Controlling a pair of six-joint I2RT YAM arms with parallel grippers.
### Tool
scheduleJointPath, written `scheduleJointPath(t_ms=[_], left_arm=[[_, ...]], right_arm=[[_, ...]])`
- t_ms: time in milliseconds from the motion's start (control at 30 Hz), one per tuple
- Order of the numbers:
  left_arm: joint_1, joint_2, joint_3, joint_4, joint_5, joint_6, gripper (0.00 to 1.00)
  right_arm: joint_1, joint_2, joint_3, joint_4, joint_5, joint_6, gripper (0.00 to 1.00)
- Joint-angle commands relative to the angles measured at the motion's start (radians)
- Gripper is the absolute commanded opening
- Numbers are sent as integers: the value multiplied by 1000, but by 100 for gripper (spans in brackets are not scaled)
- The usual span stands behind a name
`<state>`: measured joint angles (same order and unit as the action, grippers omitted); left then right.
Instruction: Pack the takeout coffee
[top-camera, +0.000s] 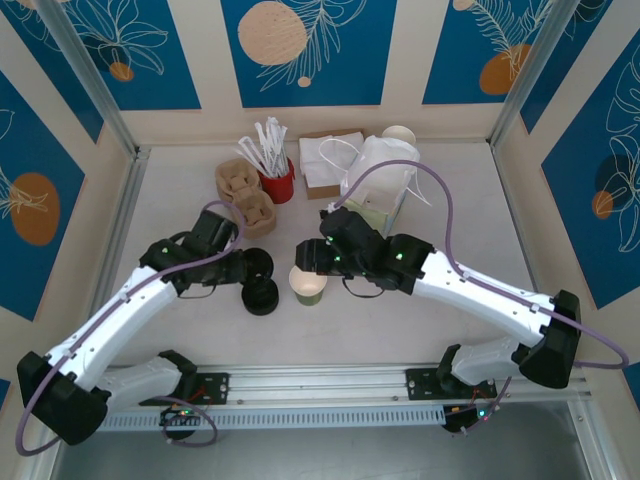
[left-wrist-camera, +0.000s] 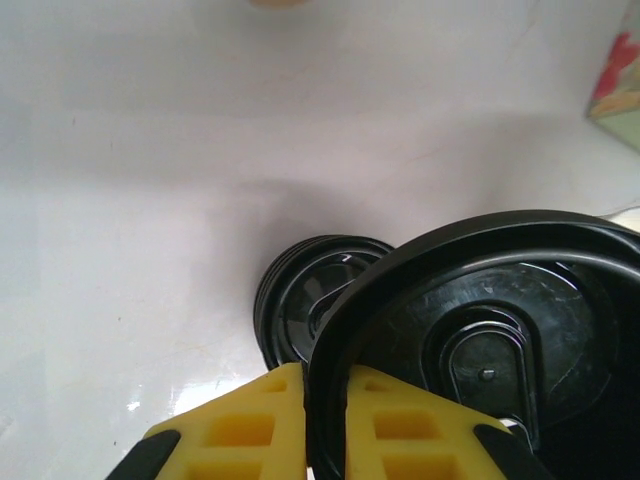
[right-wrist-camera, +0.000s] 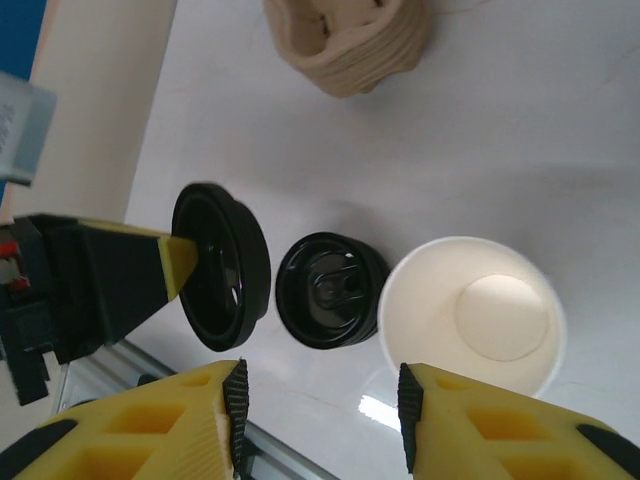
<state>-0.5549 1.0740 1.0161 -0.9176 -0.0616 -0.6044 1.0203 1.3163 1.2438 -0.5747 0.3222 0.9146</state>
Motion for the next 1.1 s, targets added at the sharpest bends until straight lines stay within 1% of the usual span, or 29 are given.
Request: scheduleJointPath(t_ms=[0,133,300,667,867,1067], left_arm=[[-29,-27,67,-78,-17,-22,12],[-45,-44,112,-91,-15,-39,12],[-60,-47,153,-108,-7,-55,11],[-90,-53,177,-106,3,-71,9],[-99,-58,179,-96,6,-71,8],[-114,-54,187,-87,19,-60,8]], right_arm=[[22,33,67,11,-34,-39,47],[39,69,113,-1,-39,-70,49],[37,102,160,-20,-48,-109,50],[35,151,206,-26,-97,-145,51],[30,189,229,-54,-124,-154,48],[25,217,256,-65,-151,-159,40]])
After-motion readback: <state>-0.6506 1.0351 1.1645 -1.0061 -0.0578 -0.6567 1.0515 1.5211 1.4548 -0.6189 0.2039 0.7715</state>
